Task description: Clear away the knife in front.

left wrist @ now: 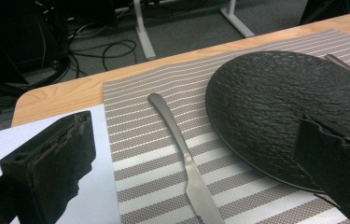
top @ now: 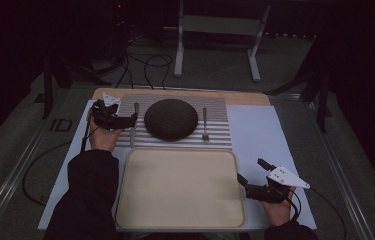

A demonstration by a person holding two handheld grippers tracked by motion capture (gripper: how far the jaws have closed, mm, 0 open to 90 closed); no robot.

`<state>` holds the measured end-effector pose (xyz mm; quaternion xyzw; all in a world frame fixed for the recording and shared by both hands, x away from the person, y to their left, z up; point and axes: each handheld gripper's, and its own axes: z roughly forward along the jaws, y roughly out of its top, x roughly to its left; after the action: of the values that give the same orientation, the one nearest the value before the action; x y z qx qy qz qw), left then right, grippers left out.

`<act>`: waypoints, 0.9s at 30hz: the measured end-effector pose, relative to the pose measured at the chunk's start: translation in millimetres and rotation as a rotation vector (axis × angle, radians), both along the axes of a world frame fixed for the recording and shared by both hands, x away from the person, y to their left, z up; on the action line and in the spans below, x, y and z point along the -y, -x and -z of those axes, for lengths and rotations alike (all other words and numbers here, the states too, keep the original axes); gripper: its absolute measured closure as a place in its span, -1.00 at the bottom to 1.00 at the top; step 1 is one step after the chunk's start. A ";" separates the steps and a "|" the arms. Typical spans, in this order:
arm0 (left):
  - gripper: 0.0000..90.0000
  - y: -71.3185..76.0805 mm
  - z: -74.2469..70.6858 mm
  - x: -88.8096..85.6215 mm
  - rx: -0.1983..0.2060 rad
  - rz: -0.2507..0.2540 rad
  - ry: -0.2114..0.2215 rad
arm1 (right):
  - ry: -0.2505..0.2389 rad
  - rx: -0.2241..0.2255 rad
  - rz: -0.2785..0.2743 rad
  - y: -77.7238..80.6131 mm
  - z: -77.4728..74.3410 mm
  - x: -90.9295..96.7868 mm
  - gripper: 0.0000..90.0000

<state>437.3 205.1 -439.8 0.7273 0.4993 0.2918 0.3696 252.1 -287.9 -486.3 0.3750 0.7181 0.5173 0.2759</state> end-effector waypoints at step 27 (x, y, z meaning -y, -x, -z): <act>-0.98 -35.5 14.3 8.9 -0.076 -0.015 -0.030 | -0.007 -0.002 -0.003 -0.8 0.3 -0.1 -0.83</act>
<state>472.8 196.2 -454.1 0.7394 0.5142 0.2742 0.3373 252.9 -287.8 -486.6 0.3754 0.7172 0.5197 0.2731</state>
